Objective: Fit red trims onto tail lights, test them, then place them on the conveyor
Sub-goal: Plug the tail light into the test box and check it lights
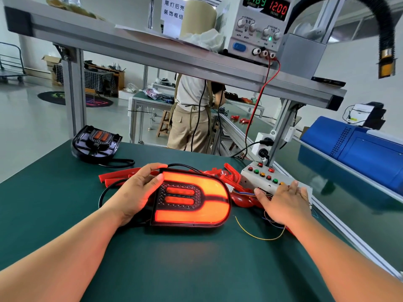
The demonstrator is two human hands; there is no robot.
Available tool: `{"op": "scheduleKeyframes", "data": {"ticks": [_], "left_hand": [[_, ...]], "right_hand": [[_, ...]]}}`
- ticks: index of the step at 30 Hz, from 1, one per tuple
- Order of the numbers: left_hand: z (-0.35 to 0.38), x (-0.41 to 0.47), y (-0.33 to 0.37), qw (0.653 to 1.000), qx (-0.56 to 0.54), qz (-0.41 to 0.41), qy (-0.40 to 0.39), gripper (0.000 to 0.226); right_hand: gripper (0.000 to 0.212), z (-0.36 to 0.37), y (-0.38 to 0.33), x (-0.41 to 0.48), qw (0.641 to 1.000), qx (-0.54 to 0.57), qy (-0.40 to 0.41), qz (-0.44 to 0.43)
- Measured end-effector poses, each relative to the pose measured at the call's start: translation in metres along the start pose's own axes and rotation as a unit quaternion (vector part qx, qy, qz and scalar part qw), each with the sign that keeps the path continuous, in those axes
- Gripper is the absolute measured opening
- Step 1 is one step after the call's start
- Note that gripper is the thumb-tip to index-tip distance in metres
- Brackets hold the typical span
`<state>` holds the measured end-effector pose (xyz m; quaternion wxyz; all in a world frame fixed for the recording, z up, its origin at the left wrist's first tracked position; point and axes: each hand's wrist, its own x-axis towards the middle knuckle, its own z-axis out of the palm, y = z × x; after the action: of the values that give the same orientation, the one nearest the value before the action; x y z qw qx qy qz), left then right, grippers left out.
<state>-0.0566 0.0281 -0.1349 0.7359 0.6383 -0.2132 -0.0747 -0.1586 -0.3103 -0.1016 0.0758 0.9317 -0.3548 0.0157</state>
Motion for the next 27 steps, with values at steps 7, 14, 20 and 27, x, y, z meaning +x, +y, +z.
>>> {"op": "scheduleKeyframes", "data": {"ticks": [7, 14, 20, 27], "left_hand": [[0.001, 0.000, 0.001, 1.000, 0.015, -0.009, -0.002, 0.025], [0.003, 0.004, 0.000, 0.999, 0.037, -0.027, 0.008, 0.024], [0.001, 0.006, 0.000, 0.997, 0.037, -0.061, -0.008, 0.021], [0.002, 0.004, 0.004, 0.996, 0.014, -0.082, -0.012, 0.021]], "right_hand": [[0.110, -0.002, -0.002, -0.002, 1.000, -0.010, -0.002, -0.005], [0.094, -0.016, -0.011, 0.004, 0.999, -0.018, 0.022, -0.042], [0.027, -0.023, -0.048, -0.004, 0.964, 0.060, 0.173, -0.195], [0.033, 0.000, -0.071, -0.002, 0.961, 0.149, 0.074, -0.222]]}}
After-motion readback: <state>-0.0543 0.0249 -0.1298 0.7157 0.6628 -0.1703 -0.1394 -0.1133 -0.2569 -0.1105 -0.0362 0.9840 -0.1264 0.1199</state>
